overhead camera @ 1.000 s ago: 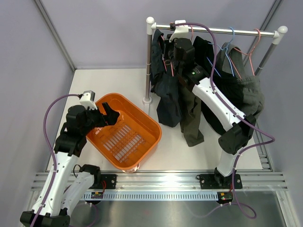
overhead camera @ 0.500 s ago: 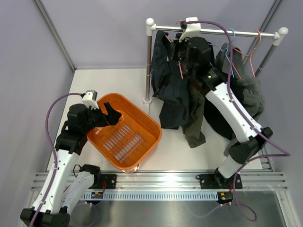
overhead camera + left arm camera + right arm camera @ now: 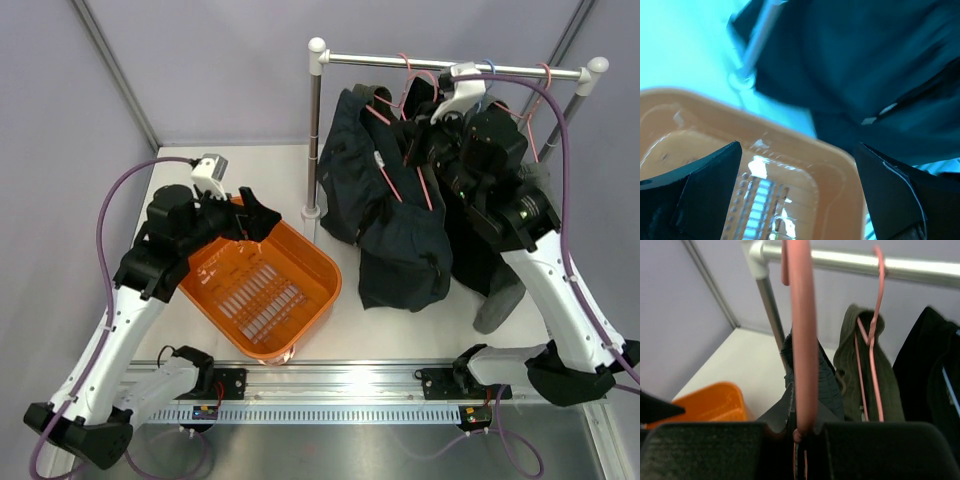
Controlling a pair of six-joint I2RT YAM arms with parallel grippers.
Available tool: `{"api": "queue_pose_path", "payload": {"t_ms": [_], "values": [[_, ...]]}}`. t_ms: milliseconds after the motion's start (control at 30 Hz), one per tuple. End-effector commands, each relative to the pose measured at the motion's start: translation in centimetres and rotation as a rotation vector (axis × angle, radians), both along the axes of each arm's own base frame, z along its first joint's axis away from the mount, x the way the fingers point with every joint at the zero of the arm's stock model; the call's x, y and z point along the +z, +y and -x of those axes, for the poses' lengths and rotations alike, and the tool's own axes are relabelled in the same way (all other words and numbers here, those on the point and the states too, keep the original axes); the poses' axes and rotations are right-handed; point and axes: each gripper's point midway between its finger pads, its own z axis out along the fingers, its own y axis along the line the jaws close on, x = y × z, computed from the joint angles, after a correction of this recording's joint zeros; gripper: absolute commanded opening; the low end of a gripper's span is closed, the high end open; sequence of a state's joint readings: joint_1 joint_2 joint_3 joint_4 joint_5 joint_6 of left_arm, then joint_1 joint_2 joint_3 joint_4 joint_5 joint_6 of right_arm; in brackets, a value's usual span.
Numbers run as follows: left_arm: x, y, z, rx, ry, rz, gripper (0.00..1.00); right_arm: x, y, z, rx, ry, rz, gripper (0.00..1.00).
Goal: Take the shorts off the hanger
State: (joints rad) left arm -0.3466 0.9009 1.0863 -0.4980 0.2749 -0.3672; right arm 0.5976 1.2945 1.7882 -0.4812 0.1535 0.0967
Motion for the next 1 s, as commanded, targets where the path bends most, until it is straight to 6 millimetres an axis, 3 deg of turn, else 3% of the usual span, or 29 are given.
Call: {"api": "queue_pose_path", "payload": {"t_ms": [0, 200, 300, 367, 400, 467, 633, 867, 967], "values": [[4.9, -2.1, -0.8, -0.007, -0.111, 0.028, 0.99, -2.0, 0.0, 3.4, 0.087, 0.076, -0.012, 0.0], [7.5, -6.8, -1.3, -0.044, -0.143, 0.052, 0.99, -6.5, -1.4, 7.3, 0.124, 0.202, -0.007, 0.0], [7.9, -10.7, -0.8, -0.1, -0.152, 0.053, 0.99, -7.8, -2.3, 8.6, 0.116, 0.235, -0.008, 0.0], [8.2, -12.1, -1.2, -0.085, -0.167, 0.053, 0.99, -8.1, -2.6, 9.0, 0.113, 0.249, -0.004, 0.0], [7.6, -13.7, -1.0, -0.106, -0.159, 0.041, 0.99, -8.0, -2.8, 9.3, 0.113, 0.246, -0.008, 0.0], [8.3, -14.6, -1.5, -0.083, -0.185, 0.058, 0.99, -8.1, -3.1, 9.3, 0.099, 0.252, 0.001, 0.0], [7.6, -17.5, -1.9, -0.099, -0.18, 0.087, 0.98, -7.5, -3.2, 9.2, 0.092, 0.25, 0.01, 0.0], [8.6, -20.1, -1.8, -0.132, -0.226, 0.15, 0.98, -8.3, -2.6, 8.2, 0.084, 0.276, 0.029, 0.0], [7.3, -20.9, -2.4, -0.119, -0.2, 0.113, 0.96, -8.2, -2.6, 8.1, 0.084, 0.276, 0.026, 0.0]]}}
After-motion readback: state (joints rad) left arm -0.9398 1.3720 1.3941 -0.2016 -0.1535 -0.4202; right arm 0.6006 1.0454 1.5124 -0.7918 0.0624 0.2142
